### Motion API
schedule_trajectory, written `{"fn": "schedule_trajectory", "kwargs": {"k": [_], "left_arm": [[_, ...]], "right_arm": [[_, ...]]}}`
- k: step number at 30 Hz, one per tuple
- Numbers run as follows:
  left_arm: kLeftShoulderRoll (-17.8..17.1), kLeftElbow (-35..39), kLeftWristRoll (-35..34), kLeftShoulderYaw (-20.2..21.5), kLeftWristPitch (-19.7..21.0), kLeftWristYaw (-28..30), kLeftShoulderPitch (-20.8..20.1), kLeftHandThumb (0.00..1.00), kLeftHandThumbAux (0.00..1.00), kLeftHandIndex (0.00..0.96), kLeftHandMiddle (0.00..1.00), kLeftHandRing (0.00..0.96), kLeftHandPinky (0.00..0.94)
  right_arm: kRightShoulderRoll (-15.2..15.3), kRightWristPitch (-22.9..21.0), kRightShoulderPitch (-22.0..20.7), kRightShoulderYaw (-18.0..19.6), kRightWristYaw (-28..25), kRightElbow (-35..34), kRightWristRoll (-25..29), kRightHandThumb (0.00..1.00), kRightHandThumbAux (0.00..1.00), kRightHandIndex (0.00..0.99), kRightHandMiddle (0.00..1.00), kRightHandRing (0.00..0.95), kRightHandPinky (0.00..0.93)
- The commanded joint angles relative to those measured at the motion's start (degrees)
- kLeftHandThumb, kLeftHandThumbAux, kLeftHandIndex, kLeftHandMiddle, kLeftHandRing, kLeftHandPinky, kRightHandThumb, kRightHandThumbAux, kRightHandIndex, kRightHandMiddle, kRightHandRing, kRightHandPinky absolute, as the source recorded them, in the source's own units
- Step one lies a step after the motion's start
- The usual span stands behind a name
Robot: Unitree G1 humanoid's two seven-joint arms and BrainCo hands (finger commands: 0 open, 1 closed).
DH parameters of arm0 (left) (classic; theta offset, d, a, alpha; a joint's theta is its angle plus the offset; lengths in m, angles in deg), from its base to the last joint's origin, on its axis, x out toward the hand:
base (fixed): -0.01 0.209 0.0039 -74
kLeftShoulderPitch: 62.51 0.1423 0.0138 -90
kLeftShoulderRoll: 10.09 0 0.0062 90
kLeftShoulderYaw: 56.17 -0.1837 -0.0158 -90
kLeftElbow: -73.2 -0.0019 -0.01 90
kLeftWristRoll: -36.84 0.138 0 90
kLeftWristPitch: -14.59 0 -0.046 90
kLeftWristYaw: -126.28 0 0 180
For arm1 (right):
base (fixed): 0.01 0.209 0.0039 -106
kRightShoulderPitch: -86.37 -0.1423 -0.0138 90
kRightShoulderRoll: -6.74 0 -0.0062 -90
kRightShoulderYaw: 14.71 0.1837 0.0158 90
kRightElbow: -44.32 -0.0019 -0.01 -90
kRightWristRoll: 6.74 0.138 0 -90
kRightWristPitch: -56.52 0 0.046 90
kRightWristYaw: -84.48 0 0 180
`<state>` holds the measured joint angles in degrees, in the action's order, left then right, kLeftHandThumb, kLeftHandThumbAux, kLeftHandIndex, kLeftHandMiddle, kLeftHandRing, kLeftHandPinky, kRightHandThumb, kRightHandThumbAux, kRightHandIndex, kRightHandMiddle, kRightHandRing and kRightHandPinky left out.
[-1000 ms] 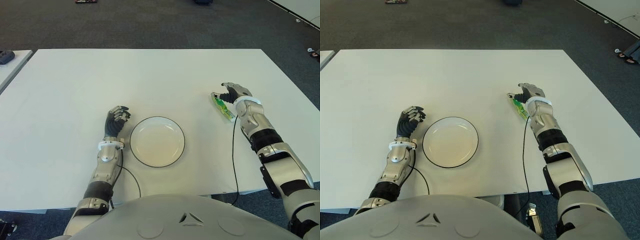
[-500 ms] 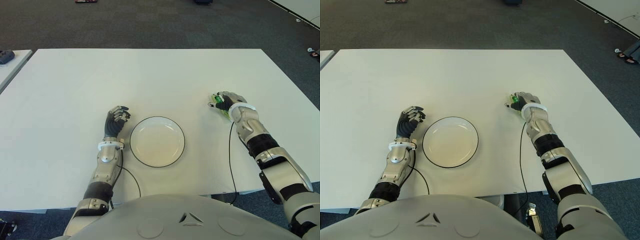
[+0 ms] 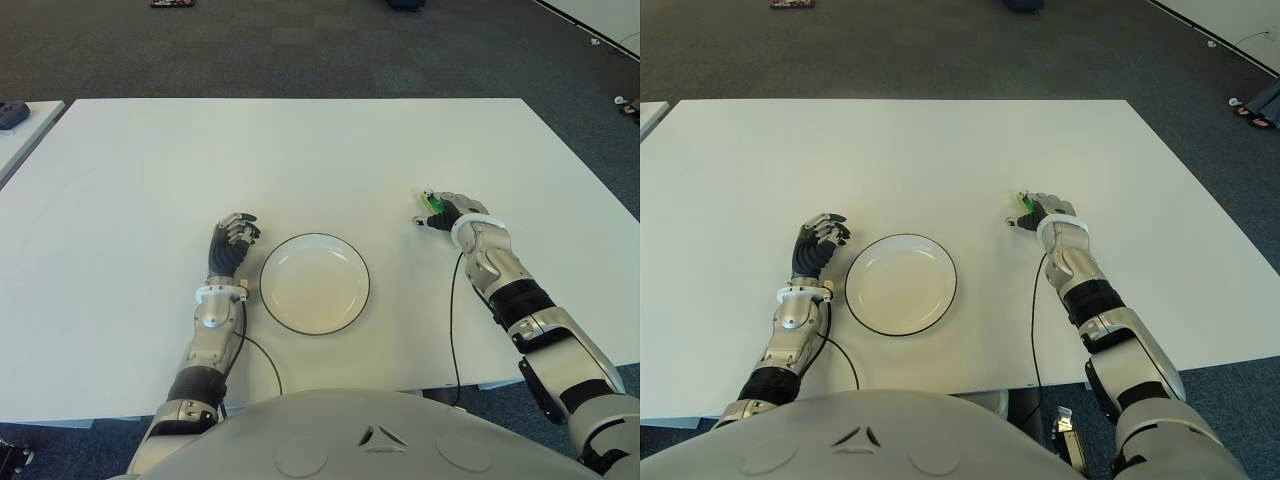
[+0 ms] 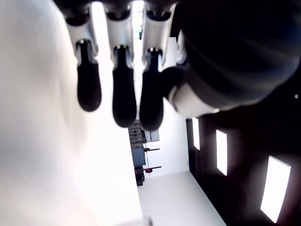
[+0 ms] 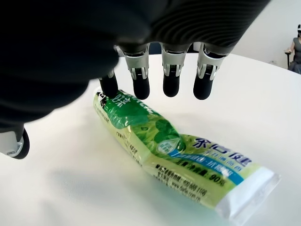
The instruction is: Put the toothpaste on the table into the plate.
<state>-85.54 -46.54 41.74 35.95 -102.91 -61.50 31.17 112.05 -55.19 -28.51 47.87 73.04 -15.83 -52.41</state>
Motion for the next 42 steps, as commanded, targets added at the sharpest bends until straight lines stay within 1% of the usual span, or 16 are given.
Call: {"fn": "schedule_trajectory", "kwargs": {"k": [1, 6, 11, 15, 21, 27, 29, 31, 35, 37, 39, 41, 42], "left_arm": [[0.6, -1.8, 0.2, 0.3, 1.6, -0.9, 2.4, 0.698, 0.723, 0.43, 0.573, 0.561, 0.533], [0.6, -1.9, 0.0, 0.5, 1.3, -1.2, 2.6, 0.7, 0.721, 0.431, 0.569, 0.563, 0.528], [0.4, -2.6, -0.2, 1.0, 1.1, -1.4, 2.6, 0.703, 0.72, 0.431, 0.564, 0.562, 0.522], [0.2, -2.8, 0.5, 1.3, 0.7, -2.0, 2.7, 0.704, 0.719, 0.431, 0.564, 0.563, 0.522], [-0.1, -2.3, 0.8, 1.4, 0.8, -2.4, 3.1, 0.704, 0.72, 0.431, 0.565, 0.568, 0.529], [-0.3, -2.0, 0.7, 1.5, 0.3, -2.3, 3.4, 0.704, 0.72, 0.431, 0.569, 0.574, 0.536], [-0.4, -2.0, 0.7, 1.6, 0.3, -2.3, 3.5, 0.704, 0.721, 0.431, 0.57, 0.576, 0.538], [-0.5, -1.9, 0.9, 1.6, 0.4, -2.4, 3.6, 0.703, 0.721, 0.431, 0.571, 0.578, 0.541], [-0.7, -1.8, 1.2, 1.5, 0.4, -2.5, 3.7, 0.703, 0.721, 0.431, 0.574, 0.579, 0.544], [-0.8, -1.8, 1.3, 1.5, 0.2, -2.6, 3.7, 0.703, 0.721, 0.431, 0.576, 0.578, 0.542], [-0.9, -1.7, 1.3, 1.6, 0.1, -2.5, 3.7, 0.703, 0.721, 0.432, 0.577, 0.576, 0.541], [-0.9, -1.6, 1.2, 1.6, -0.1, -2.4, 3.8, 0.702, 0.721, 0.432, 0.576, 0.573, 0.538], [-0.8, -1.6, 1.1, 1.7, -0.2, -2.3, 3.8, 0.702, 0.721, 0.432, 0.576, 0.572, 0.538]], "right_arm": [[-0.8, -1.0, 1.1, -0.6, -0.5, 1.3, -0.4, 0.249, 0.336, 0.0, 0.0, 0.0, 0.0], [-0.4, 0.5, 1.8, 0.3, 0.9, 4.0, 1.0, 0.225, 0.342, 0.0, 0.0, 0.0, 0.0], [-0.5, 0.3, 1.9, 1.7, 1.6, 5.4, 2.3, 0.209, 0.345, 0.0, 0.0, 0.0, 0.0], [-0.9, -1.0, 2.7, 3.4, 2.4, 5.0, 3.3, 0.203, 0.347, 0.0, 0.0, 0.0, 0.0], [-1.6, -4.5, 4.1, 5.6, 3.0, 2.0, 4.1, 0.198, 0.338, 0.0, 0.0, 0.0, 0.0], [-1.6, -8.8, 6.2, 7.2, 2.0, -4.7, 3.9, 0.187, 0.326, 0.0, 0.0, 0.0, 0.0], [-1.8, -9.7, 7.0, 7.8, 2.6, -6.2, 4.0, 0.189, 0.322, 0.0, 0.0, 0.0, 0.0], [-1.6, -10.9, 8.5, 8.5, 2.8, -9.7, 3.6, 0.195, 0.318, 0.0, 0.0, 0.0, 0.0], [-0.4, -14.3, 13.9, 9.9, 1.9, -22.8, 1.5, 0.214, 0.309, 0.0, 0.0, 0.0, 0.0], [-0.4, -14.3, 15.1, 10.4, 2.6, -26.0, 1.1, 0.224, 0.302, 0.0, 0.0, 0.0, 0.0], [-0.5, -14.5, 15.6, 10.5, 2.7, -27.1, 0.8, 0.231, 0.298, 0.0, 0.0, 0.0, 0.0], [-1.0, -12.8, 16.2, 10.9, 5.4, -26.7, 0.8, 0.235, 0.295, 0.0, 0.0, 0.0, 0.0], [-1.3, -11.5, 16.5, 11.3, 7.6, -26.2, 0.8, 0.236, 0.294, 0.0, 0.0, 0.0, 0.0]]}}
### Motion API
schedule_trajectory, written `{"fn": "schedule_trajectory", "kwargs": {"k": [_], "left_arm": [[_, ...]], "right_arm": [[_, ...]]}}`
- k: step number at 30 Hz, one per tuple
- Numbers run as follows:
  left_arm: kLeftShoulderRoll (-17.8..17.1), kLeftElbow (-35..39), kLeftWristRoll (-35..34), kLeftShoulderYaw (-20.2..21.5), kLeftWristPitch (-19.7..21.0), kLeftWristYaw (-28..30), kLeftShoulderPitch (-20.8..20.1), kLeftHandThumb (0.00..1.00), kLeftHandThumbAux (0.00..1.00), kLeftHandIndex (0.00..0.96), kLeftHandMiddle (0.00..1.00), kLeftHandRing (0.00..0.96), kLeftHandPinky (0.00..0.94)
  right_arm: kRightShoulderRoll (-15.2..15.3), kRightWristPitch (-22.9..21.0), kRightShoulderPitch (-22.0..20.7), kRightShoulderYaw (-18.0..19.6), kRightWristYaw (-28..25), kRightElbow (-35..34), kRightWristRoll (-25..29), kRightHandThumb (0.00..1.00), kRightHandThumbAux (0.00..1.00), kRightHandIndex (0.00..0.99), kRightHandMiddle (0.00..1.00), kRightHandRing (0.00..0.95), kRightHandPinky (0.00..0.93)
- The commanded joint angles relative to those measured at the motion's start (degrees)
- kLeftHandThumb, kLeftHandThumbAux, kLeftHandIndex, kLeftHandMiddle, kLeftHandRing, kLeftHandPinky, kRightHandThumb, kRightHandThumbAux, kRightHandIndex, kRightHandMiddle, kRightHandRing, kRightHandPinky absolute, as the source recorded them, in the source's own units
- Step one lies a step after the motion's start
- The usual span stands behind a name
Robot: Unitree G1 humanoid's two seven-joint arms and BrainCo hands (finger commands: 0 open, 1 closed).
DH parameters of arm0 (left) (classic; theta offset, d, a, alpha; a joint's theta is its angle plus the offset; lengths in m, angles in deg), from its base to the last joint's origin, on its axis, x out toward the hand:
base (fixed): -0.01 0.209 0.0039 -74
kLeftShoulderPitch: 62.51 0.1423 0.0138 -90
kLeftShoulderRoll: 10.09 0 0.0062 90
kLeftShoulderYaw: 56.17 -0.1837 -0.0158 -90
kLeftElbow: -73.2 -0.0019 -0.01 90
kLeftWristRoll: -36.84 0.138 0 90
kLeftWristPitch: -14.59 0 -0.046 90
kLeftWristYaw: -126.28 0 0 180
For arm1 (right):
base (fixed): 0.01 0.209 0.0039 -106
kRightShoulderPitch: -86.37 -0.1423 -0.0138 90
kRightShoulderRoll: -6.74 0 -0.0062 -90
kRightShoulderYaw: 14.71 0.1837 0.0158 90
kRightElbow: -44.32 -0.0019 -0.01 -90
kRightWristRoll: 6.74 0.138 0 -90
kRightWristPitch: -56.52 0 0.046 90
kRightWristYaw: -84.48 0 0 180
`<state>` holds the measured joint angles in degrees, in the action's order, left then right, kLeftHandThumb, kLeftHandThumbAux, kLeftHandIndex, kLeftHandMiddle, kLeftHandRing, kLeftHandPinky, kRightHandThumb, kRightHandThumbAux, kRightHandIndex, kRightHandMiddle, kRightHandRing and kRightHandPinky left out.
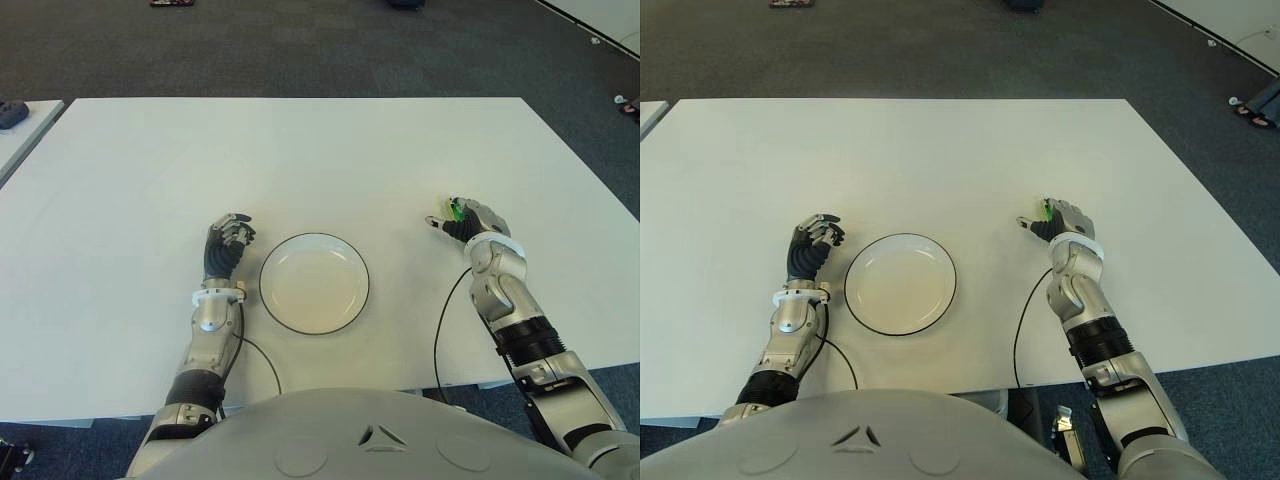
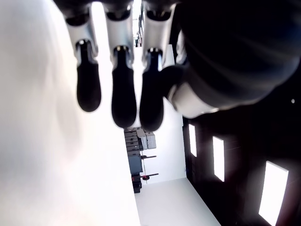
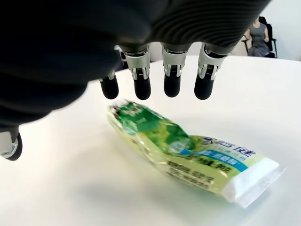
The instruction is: Put the toothpaste on the table into the plate.
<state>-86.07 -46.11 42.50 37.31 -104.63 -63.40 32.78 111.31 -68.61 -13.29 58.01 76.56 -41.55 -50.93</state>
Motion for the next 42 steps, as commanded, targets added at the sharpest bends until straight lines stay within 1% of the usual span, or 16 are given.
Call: {"fn": "schedule_trajectory", "kwargs": {"k": [1, 3, 8, 13, 18, 21, 23, 27, 29, 32, 34, 38, 42], "left_arm": [[-0.3, -2.1, 0.2, 0.3, 1.4, -0.3, 2.2, 0.702, 0.721, 0.432, 0.577, 0.57, 0.538], [-0.3, -2.1, 0.1, 0.3, 1.3, -0.2, 2.2, 0.702, 0.721, 0.432, 0.577, 0.57, 0.541], [-0.5, -2.2, 0.0, 0.4, 1.8, 0.1, 2.3, 0.702, 0.721, 0.432, 0.581, 0.579, 0.557], [-0.7, -2.2, 0.1, 0.4, 1.8, 0.0, 2.3, 0.702, 0.722, 0.432, 0.59, 0.59, 0.57], [-0.9, -2.1, 0.1, 0.4, 1.7, 0.0, 2.4, 0.703, 0.722, 0.433, 0.588, 0.585, 0.548], [-0.9, -1.7, -0.1, 0.4, 1.8, 0.2, 2.6, 0.703, 0.721, 0.432, 0.583, 0.579, 0.538], [-0.9, -1.6, -0.1, 0.4, 1.9, 0.2, 2.7, 0.704, 0.721, 0.432, 0.578, 0.576, 0.535], [-1.0, -1.2, -0.2, 0.5, 2.1, 0.3, 2.9, 0.704, 0.72, 0.432, 0.574, 0.573, 0.533], [-1.1, -0.5, -0.1, 0.5, 2.7, 0.3, 3.2, 0.704, 0.72, 0.432, 0.569, 0.57, 0.532], [-1.2, 0.3, -0.1, 0.5, 3.3, 0.3, 3.5, 0.705, 0.72, 0.432, 0.565, 0.566, 0.529], [-1.2, 0.7, -0.1, 0.4, 3.5, 0.3, 3.7, 0.705, 0.72, 0.432, 0.563, 0.563, 0.527], [-1.2, 1.7, -0.4, 0.4, 4.2, 0.6, 4.0, 0.705, 0.72, 0.432, 0.561, 0.561, 0.526], [-1.2, 2.0, -0.7, 0.4, 4.9, 0.8, 4.1, 0.705, 0.719, 0.432, 0.561, 0.561, 0.524]], "right_arm": [[-0.8, 2.8, 1.5, 1.4, 5.6, -0.3, -0.7, 0.237, 0.295, 0.0, 0.0, 0.0, 0.0], [-1.3, 4.7, 1.9, 2.0, 9.2, 0.4, -0.6, 0.237, 0.297, 0.0, 0.0, 0.0, 0.0], [-3.0, 8.1, 2.5, 3.5, 15.9, 1.9, 0.4, 0.238, 0.318, 0.0, 0.0, 0.0, 0.0], [-5.2, 9.0, 2.9, 4.9, 20.6, 2.7, 0.6, 0.231, 0.36, 0.0, 0.0, 0.0, 0.0], [-7.3, 8.9, 3.1, 6.1, 23.5, 3.2, 0.8, 0.21, 0.415, 0.0, 0.0, 0.0, 0.0], [-9.2, 9.5, 3.4, 7.7, 25.9, 3.3, 2.2, 0.2, 0.446, 0.0, 0.0, 0.0, 0.0], [-9.9, 9.9, 3.5, 8.3, 26.7, 3.4, 2.8, 0.196, 0.466, 0.0, 0.0, 0.0, 0.0], [-11.0, 10.7, 3.7, 9.2, 28.3, 3.7, 3.4, 0.193, 0.481, 0.0, 0.0, 0.0, 0.0], [-12.1, 11.6, 3.9, 10.1, 30.5, 4.3, 4.1, 0.191, 0.493, 0.0, 0.0, 0.0, 0.0], [-12.9, 12.1, 3.9, 10.8, 31.9, 4.7, 4.4, 0.189, 0.505, 0.0, 0.0, 0.0, 0.0], [-13.7, 11.8, 3.9, 11.4, 33.1, 5.0, 4.7, 0.186, 0.511, 0.0, 0.0, 0.0, 0.0], [-15.1, 9.8, 3.5, 12.3, 34.0, 5.4, 4.6, 0.178, 0.509, 0.0, 0.0, 0.0, 0.0], [-16.3, 4.9, 2.6, 12.7, 32.4, 5.7, 4.1, 0.168, 0.484, 0.0, 0.0, 0.0, 0.0]]}}
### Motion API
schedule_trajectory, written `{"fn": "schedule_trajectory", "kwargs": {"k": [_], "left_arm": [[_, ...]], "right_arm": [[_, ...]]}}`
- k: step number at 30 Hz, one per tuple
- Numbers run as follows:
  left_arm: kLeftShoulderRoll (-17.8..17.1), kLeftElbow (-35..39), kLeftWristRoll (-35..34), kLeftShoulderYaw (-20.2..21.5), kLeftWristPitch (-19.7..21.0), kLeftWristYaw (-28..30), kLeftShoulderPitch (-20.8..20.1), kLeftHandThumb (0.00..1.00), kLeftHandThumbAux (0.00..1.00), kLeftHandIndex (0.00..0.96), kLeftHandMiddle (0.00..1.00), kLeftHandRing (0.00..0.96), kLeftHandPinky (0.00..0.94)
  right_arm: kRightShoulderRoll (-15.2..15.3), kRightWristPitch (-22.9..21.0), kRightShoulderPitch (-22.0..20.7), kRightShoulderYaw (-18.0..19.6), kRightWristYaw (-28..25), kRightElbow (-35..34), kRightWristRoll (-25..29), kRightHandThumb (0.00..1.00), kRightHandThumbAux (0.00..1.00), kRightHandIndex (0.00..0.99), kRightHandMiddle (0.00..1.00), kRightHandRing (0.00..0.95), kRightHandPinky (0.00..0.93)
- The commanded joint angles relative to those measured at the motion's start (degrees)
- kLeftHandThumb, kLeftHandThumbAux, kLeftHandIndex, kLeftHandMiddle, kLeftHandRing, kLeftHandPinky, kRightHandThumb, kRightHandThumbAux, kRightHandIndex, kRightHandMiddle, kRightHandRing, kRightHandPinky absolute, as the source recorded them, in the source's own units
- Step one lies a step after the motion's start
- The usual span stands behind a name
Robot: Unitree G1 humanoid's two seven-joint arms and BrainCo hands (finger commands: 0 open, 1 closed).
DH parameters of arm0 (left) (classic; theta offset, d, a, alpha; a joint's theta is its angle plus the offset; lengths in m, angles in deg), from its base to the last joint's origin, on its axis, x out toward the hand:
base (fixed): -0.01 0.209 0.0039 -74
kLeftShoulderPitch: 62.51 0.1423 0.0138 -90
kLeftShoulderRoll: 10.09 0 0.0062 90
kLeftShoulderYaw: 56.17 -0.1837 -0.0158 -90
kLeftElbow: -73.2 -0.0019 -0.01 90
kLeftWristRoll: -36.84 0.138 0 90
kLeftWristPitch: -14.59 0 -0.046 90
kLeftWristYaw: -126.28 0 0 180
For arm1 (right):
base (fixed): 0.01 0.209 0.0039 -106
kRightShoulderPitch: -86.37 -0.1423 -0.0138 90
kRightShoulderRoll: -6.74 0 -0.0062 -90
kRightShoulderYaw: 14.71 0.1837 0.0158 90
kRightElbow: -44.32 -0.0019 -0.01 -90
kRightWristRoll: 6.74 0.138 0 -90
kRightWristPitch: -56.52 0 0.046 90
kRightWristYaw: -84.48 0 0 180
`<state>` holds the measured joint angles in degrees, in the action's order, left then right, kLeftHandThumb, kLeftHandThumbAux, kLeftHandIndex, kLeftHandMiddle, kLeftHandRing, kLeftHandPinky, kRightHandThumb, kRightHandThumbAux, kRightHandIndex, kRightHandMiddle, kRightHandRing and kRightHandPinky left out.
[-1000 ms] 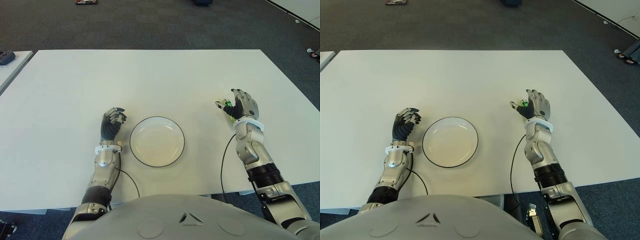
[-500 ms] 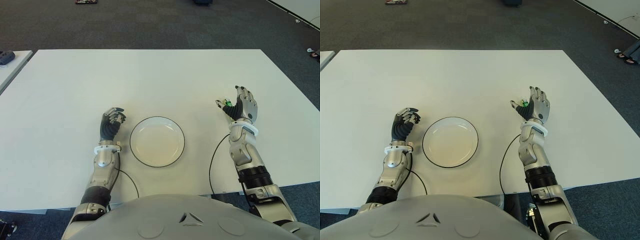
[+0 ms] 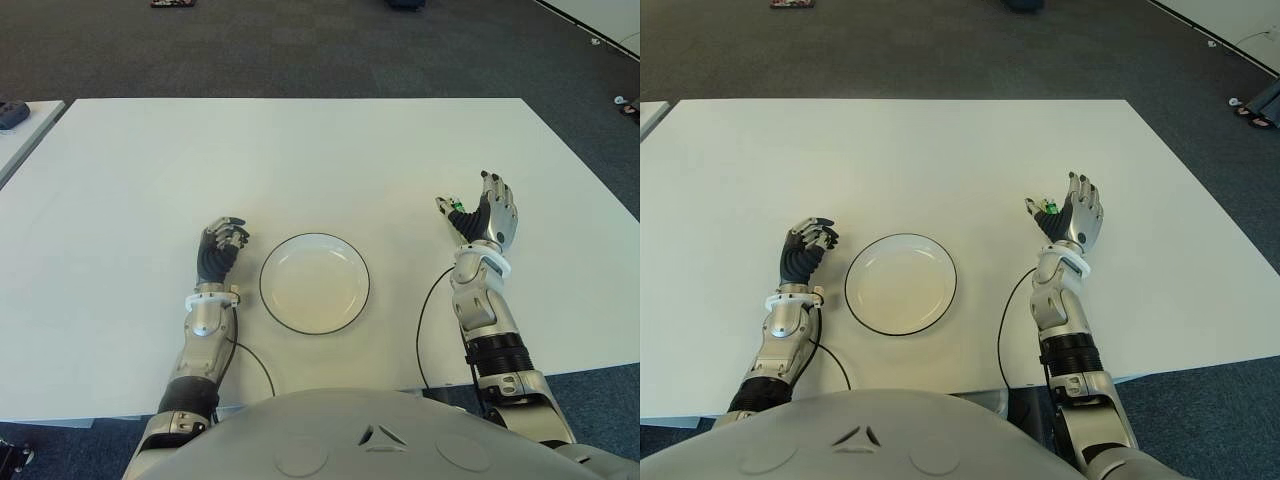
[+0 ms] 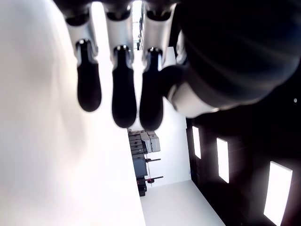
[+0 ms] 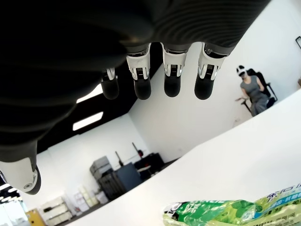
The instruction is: Put the toothpaste on the table into the plate.
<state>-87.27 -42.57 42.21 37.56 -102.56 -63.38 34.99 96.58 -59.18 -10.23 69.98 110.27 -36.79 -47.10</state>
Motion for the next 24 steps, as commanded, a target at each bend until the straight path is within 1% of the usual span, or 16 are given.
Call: {"fn": "schedule_trajectory", "kwargs": {"k": [1, 5, 8, 13, 18, 24], "left_arm": [[0.0, -1.4, -0.4, 0.2, 2.9, 0.8, 1.9, 0.704, 0.719, 0.432, 0.562, 0.562, 0.524], [-0.1, -0.8, -0.3, 0.1, 3.5, 0.7, 2.1, 0.704, 0.719, 0.432, 0.562, 0.564, 0.526], [-0.2, -0.3, -0.2, 0.0, 4.1, 0.6, 2.2, 0.704, 0.719, 0.432, 0.564, 0.568, 0.533], [-0.2, 0.6, -0.1, -0.1, 5.2, 0.6, 2.6, 0.705, 0.719, 0.433, 0.573, 0.578, 0.541], [-0.2, 1.4, -0.6, -0.1, 5.9, 1.0, 2.8, 0.706, 0.719, 0.433, 0.581, 0.585, 0.544], [-0.1, 2.3, -0.4, 0.0, 6.7, 0.8, 3.1, 0.706, 0.719, 0.433, 0.58, 0.584, 0.543]], "right_arm": [[-1.7, -5.2, -0.6, 0.7, -1.5, 0.8, 0.2, 0.165, 0.477, 0.0, 0.0, 0.0, 0.0], [-2.4, -11.1, -1.7, 0.2, -4.4, 1.0, -0.3, 0.152, 0.443, 0.0, 0.0, 0.0, 0.0], [-2.4, -14.6, -2.4, -0.5, -6.6, 1.0, -0.7, 0.147, 0.415, 0.0, 0.0, 0.0, 0.0], [-1.5, -20.3, -3.7, -2.4, -11.9, 1.2, -1.4, 0.151, 0.368, 0.0, 0.0, 0.0, 0.0], [-0.1, -23.5, -4.5, -4.6, -15.8, 1.5, -2.2, 0.165, 0.321, 0.0, 0.0, 0.0, 0.0], [1.3, -25.3, -5.6, -6.7, -19.1, 2.9, -2.8, 0.184, 0.281, 0.0, 0.0, 0.0, 0.0]]}}
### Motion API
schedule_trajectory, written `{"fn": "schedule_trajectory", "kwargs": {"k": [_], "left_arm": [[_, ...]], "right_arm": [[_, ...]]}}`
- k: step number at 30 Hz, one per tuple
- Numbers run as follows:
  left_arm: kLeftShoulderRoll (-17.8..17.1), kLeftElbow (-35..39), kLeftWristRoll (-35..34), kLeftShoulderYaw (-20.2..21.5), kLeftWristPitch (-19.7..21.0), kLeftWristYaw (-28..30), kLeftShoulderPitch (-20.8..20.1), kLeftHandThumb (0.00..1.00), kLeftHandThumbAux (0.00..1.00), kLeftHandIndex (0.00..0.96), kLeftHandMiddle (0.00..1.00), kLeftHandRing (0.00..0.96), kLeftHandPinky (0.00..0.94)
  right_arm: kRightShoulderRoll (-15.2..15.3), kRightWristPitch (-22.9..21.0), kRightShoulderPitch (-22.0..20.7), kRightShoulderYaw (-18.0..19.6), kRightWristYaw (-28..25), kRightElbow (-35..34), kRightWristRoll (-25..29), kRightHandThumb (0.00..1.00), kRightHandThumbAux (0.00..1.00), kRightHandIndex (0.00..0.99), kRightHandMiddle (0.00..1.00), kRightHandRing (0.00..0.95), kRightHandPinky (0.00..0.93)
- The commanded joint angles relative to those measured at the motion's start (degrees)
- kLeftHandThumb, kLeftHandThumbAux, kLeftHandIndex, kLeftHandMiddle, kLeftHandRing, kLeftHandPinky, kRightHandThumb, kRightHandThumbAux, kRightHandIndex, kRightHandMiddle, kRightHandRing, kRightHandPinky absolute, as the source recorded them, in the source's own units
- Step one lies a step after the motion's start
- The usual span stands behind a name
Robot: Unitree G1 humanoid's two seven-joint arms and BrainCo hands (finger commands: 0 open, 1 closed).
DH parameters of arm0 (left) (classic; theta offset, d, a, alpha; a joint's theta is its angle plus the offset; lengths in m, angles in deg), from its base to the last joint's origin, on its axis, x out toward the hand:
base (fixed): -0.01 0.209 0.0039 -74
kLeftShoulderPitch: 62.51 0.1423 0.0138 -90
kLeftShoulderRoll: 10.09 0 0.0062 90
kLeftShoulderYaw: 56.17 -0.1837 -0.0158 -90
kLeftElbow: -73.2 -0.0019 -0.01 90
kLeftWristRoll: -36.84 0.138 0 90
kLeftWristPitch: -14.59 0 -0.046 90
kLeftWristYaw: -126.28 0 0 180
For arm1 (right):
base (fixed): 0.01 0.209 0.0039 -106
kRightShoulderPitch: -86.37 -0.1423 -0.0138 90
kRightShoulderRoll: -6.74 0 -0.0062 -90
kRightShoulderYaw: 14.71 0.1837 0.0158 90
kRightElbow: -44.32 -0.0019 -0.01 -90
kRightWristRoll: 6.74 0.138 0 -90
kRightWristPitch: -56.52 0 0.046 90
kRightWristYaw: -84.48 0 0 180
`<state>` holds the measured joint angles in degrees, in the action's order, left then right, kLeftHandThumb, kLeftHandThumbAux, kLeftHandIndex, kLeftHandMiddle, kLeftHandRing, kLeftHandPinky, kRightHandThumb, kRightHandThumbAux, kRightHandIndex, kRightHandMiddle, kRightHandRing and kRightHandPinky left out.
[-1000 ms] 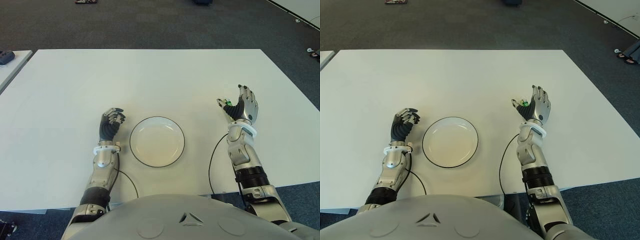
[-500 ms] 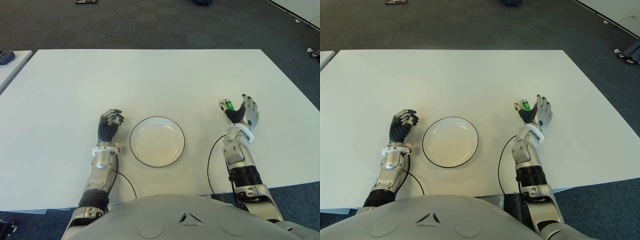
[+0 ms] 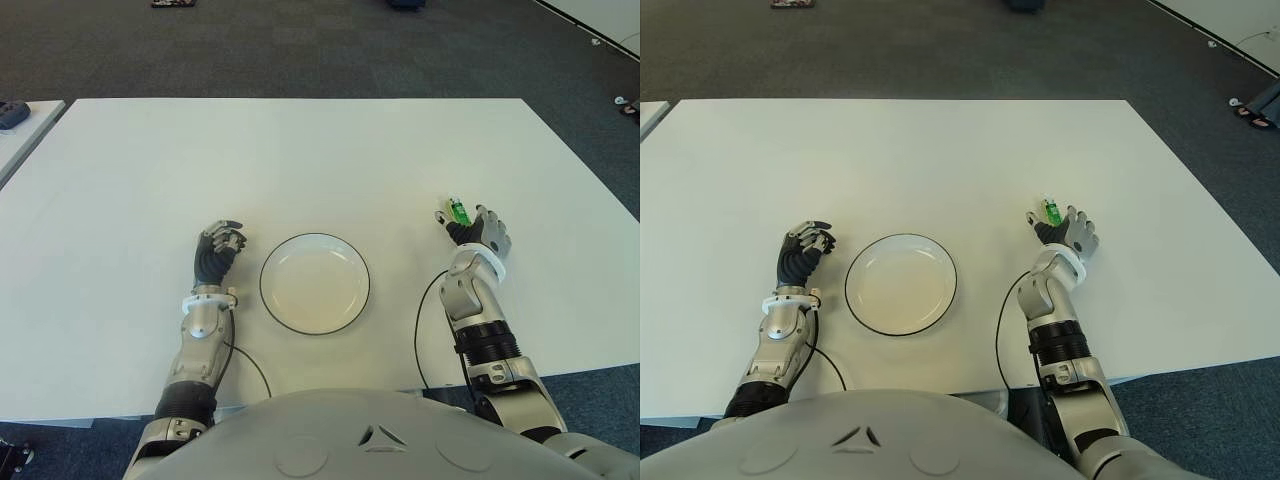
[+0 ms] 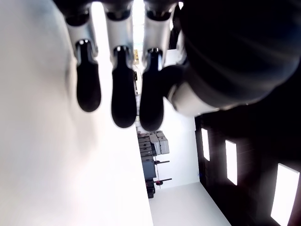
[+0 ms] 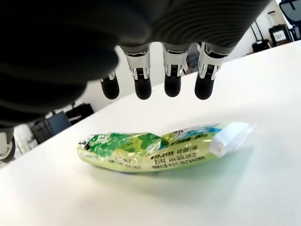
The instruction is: Put the toothpaste on the table into the plate.
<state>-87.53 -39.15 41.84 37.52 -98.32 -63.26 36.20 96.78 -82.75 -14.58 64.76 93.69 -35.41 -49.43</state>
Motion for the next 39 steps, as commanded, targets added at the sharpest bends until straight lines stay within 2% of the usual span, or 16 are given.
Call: {"fn": "schedule_trajectory", "kwargs": {"k": [1, 7, 14, 19, 31, 39], "left_arm": [[0.1, -1.0, 0.1, 0.0, 2.6, 0.5, 2.0, 0.706, 0.719, 0.433, 0.58, 0.584, 0.543], [0.1, -0.4, 0.5, -0.1, 3.5, 0.1, 2.1, 0.706, 0.719, 0.433, 0.58, 0.584, 0.543], [0.1, 0.4, 0.6, 0.0, 4.3, -0.1, 2.5, 0.706, 0.72, 0.432, 0.573, 0.582, 0.54], [0.1, 0.7, 0.6, -0.1, 3.8, 0.1, 2.8, 0.705, 0.72, 0.432, 0.574, 0.583, 0.542], [0.1, 0.2, 0.0, 0.2, 2.5, 0.4, 3.1, 0.705, 0.719, 0.432, 0.573, 0.577, 0.536], [-0.1, -0.7, 0.5, 0.2, 0.2, 0.0, 3.2, 0.705, 0.719, 0.432, 0.573, 0.579, 0.54]], "right_arm": [[1.2, -2.0, -1.5, -1.7, -2.9, 1.9, -0.4, 0.191, 0.274, 0.0, 0.0, 0.0, 0.0], [1.4, -2.8, -3.2, -2.8, -3.9, 4.6, 0.2, 0.216, 0.263, 0.0, 0.0, 0.0, 0.0], [1.0, 0.4, -7.1, -2.5, -2.1, 15.4, 2.1, 0.225, 0.273, 0.0, 0.0, 0.0, 0.0], [1.0, -1.2, -7.9, -2.9, -3.9, 16.0, 2.5, 0.221, 0.277, 0.0, 0.0, 0.0, 0.0], [1.9, 2.0, -10.4, -3.0, -2.9, 22.9, 4.0, 0.213, 0.33, 0.0, 0.0, 0.0, 0.0], [3.0, 3.4, -11.8, -3.6, -2.9, 26.2, 4.0, 0.188, 0.369, 0.0, 0.0, 0.0, 0.0]]}}
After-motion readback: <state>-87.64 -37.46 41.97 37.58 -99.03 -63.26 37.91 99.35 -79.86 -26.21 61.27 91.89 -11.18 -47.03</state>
